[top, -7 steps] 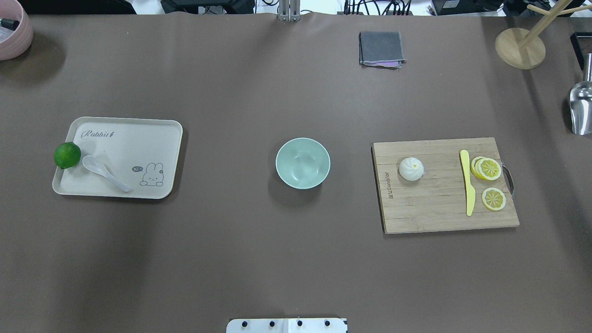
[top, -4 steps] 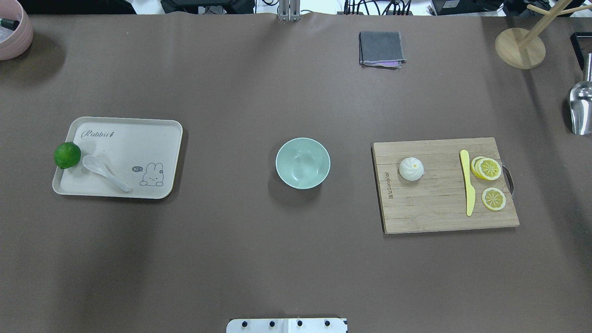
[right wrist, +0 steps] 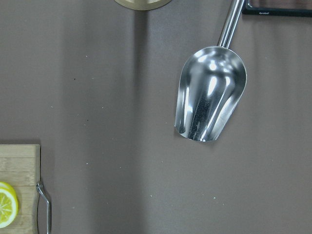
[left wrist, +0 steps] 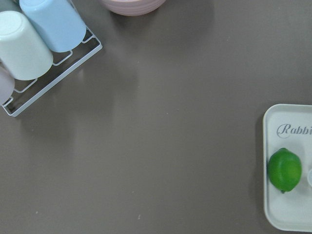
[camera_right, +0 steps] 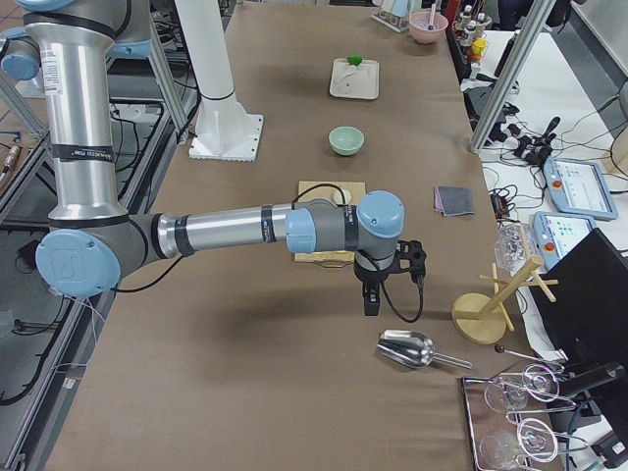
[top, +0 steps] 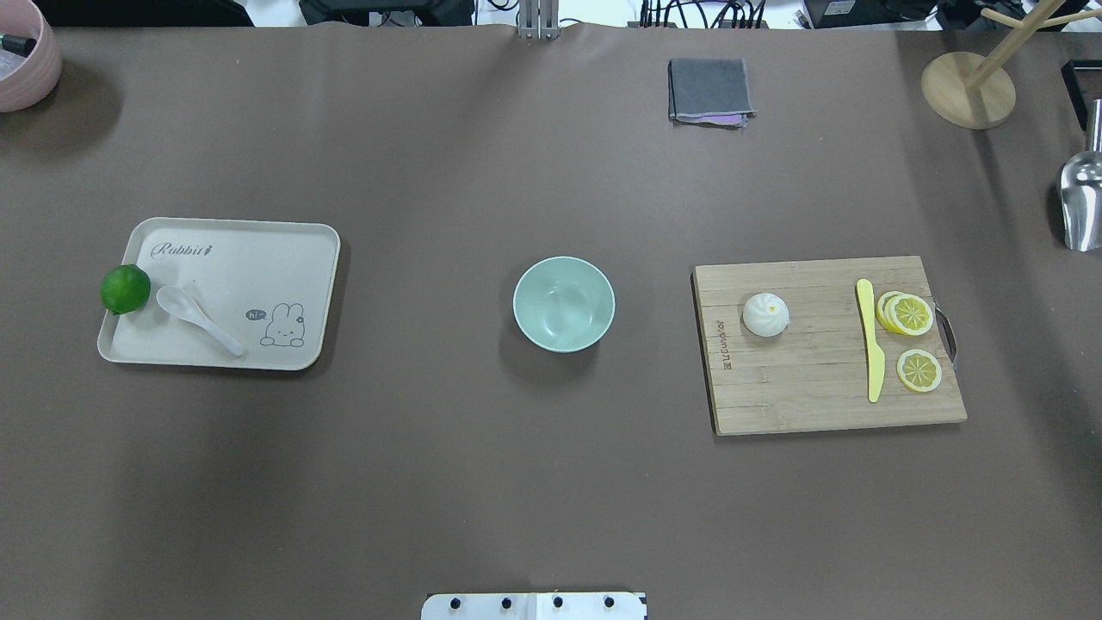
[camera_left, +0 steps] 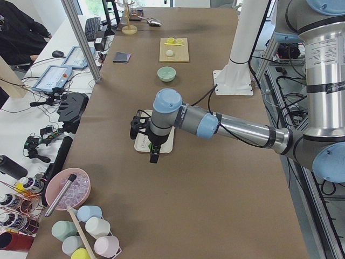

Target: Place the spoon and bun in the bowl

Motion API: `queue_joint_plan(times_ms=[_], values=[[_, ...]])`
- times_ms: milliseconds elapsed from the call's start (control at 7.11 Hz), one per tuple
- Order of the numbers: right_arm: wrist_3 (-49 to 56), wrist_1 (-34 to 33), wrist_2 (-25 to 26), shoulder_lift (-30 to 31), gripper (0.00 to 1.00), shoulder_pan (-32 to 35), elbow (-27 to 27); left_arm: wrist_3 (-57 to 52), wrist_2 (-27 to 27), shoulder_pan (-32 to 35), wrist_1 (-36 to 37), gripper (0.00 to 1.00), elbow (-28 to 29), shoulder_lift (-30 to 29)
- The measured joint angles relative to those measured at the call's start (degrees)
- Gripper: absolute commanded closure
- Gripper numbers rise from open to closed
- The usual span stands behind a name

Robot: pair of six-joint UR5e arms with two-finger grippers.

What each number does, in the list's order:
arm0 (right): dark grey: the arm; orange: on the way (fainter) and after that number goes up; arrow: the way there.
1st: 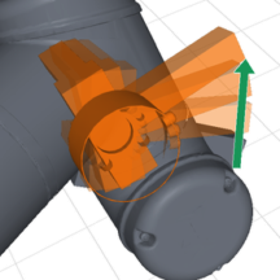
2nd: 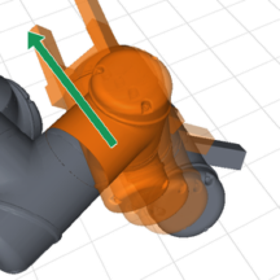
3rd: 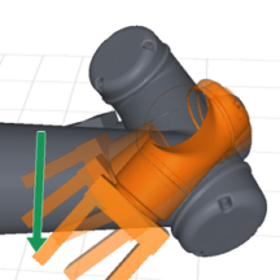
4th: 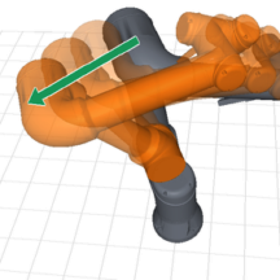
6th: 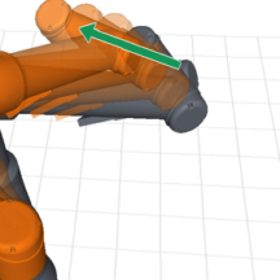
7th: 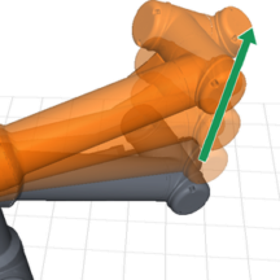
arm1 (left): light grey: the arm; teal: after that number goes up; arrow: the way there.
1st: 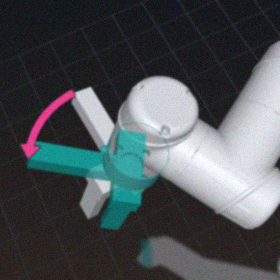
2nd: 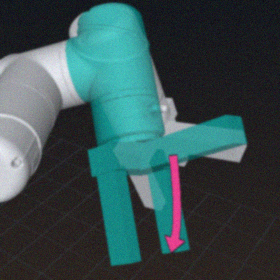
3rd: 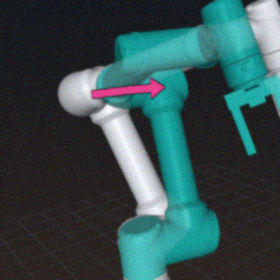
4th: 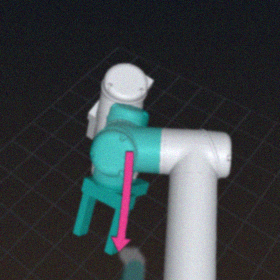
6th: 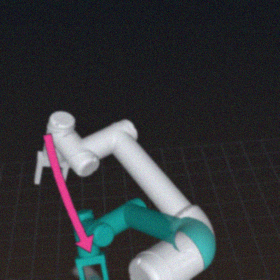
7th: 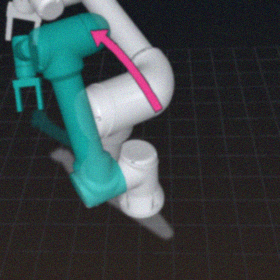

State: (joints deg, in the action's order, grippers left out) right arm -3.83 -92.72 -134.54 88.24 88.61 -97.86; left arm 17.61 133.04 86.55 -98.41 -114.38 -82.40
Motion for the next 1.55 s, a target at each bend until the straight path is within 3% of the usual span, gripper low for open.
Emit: queue_joint_plan(times_ms=[281, 563, 844, 1126, 1548], values=[[-0.18, 0.00, 0.11, 0.00, 0.00, -0.09, -0.52, 6.47, 2.92, -3.39, -7.78, 0.02, -1.01, -3.96], [-0.21, 0.00, 0.27, -0.06, 0.00, -0.44, -0.62, 21.32, 7.64, -10.12, -23.84, 0.03, 5.15, -6.65], [-0.21, 0.00, 0.59, -0.08, 0.00, -1.10, -0.57, 36.30, 7.57, -17.22, -30.01, 0.03, 7.76, -12.41], [-0.23, 0.00, 0.65, -0.07, 0.00, -1.49, -0.47, 45.18, -1.68, -23.76, -24.84, 0.03, 6.91, -16.45], [-0.37, -0.07, 0.29, -0.01, 0.00, -1.99, -0.27, 50.85, -20.02, -32.91, -20.74, 0.03, 4.95, -14.48]])
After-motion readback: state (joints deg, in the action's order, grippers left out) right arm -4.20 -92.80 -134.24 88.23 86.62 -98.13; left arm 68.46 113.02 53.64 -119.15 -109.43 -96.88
